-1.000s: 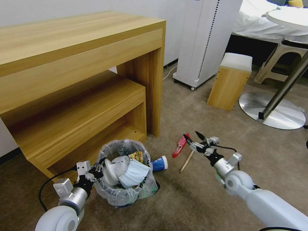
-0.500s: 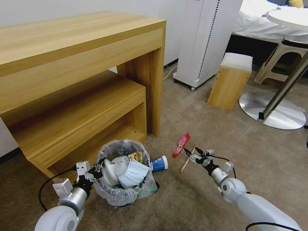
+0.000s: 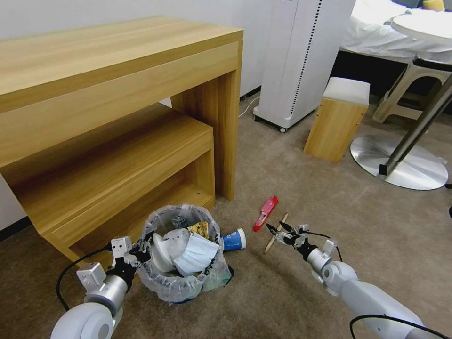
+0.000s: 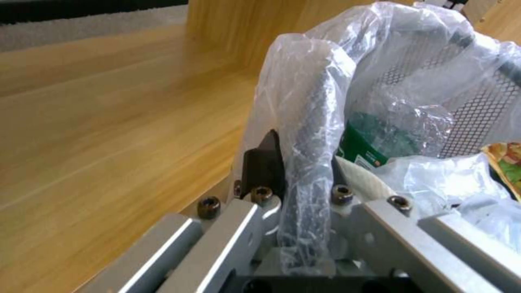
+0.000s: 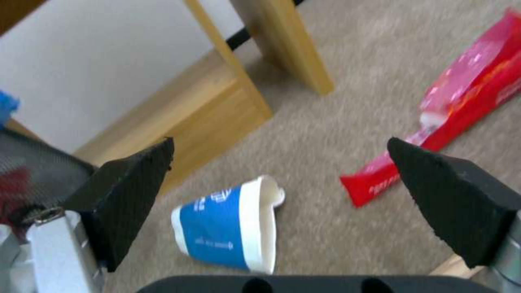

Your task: Pick up the trash bin and place the garbage on the floor into it.

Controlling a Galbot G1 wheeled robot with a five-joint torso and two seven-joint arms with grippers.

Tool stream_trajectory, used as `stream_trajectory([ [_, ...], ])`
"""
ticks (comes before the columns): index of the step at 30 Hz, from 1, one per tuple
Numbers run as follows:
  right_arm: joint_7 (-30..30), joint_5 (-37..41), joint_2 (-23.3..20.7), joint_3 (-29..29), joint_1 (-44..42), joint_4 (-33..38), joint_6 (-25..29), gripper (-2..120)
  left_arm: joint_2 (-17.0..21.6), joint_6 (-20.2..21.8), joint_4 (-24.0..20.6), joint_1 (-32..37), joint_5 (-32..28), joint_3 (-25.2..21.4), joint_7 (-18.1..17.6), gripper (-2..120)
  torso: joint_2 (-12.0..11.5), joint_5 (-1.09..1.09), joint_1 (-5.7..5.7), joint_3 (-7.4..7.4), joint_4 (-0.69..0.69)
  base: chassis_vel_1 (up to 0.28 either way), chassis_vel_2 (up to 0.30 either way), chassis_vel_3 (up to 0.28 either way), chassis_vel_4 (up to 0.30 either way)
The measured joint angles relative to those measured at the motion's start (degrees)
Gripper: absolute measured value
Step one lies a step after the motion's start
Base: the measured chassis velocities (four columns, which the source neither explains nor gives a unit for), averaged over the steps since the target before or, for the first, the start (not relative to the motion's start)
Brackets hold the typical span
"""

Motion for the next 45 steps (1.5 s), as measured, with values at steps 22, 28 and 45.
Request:
stream_trajectory([
  [22, -4.9, -5.3, 14.7, -3.5, 5.9, -15.9, 0.3, 86, -1.1, -0.4, -2.1, 1.5, -0.1, -0.8, 0.1, 2, 0.0, 0.0, 0.0, 0.0, 0.01, 0.0, 0.0, 0.0, 0.0],
  [28, -5.2, -6.1, 14.3, -2.4, 5.3, -16.3, 0.4, 79, -0.9, -0.7, -1.6, 1.5, -0.2, -1.0, 0.1, 2, 0.0, -0.01, 0.0, 0.0, 0.0, 0.0, 0.0, 0.0, 0.0],
  [45, -5.5, -9.1, 15.7, -0.9, 5.3, -19.6, 0.9, 78, -1.1, -0.7, -1.8, 1.3, -0.5, -0.6, 0.1, 2, 0.0, 0.0, 0.0, 0.0, 0.0, 0.0, 0.0, 0.0, 0.0],
])
